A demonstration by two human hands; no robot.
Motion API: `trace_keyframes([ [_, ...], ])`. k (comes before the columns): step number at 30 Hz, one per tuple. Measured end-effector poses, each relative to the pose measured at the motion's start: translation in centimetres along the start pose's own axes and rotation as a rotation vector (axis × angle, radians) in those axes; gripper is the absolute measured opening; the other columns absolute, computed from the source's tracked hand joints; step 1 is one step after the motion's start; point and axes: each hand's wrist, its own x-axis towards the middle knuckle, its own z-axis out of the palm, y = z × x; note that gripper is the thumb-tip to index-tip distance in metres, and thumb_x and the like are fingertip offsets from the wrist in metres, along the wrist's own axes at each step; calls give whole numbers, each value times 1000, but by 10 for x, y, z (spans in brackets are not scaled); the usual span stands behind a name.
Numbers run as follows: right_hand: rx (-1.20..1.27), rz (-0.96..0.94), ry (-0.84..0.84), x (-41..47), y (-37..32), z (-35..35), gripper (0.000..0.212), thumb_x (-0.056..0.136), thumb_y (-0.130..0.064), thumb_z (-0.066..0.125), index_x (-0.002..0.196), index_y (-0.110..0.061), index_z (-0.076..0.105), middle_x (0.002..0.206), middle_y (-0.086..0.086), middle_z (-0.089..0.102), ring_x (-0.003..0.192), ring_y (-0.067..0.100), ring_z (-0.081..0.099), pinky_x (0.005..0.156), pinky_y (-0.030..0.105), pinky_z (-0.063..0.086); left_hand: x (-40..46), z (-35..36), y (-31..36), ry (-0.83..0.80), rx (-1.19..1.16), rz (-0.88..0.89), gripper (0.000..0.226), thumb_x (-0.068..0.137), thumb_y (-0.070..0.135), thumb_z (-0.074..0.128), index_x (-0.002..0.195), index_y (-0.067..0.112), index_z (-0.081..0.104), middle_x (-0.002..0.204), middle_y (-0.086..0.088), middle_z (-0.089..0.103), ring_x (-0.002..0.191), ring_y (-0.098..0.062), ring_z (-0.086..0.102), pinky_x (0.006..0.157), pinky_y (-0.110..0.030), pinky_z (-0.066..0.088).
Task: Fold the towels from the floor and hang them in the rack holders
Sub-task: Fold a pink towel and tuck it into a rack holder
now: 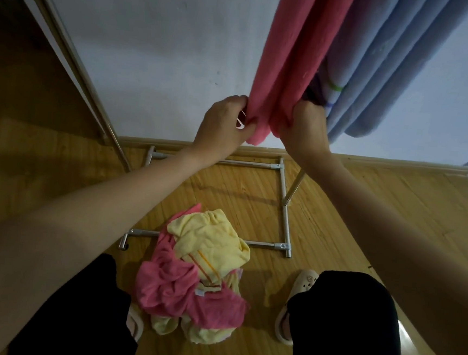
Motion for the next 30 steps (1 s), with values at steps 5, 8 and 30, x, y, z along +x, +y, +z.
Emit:
trace_keyframes([
  [5,17,23,-54,-1,2,8,17,84,-4,56,73,7,63,66,15,66,59,27,62,52,35,47,-11,3,-17,-142,28,16,28,90,18,60,116,9,63,108,-2,67,92,-11,62,78,-29,55],
  [8,18,2,-22,-8,8,17,13,84,-5,57,76,5,61,72,13,66,65,27,61,59,38,48,-22,5,-30,-183,79,-33,42,92,17,58,134,17,53,120,-1,63,98,-9,60,83,-27,53],
  [30,-148,73,-1270,-245,46,285,55,90,-16,57,140,-7,33,135,15,45,122,33,48,97,43,44,-310,22,-232,-812,266,-926,42,84,11,61,126,7,56,127,-13,57,116,-29,55,97,-41,46],
])
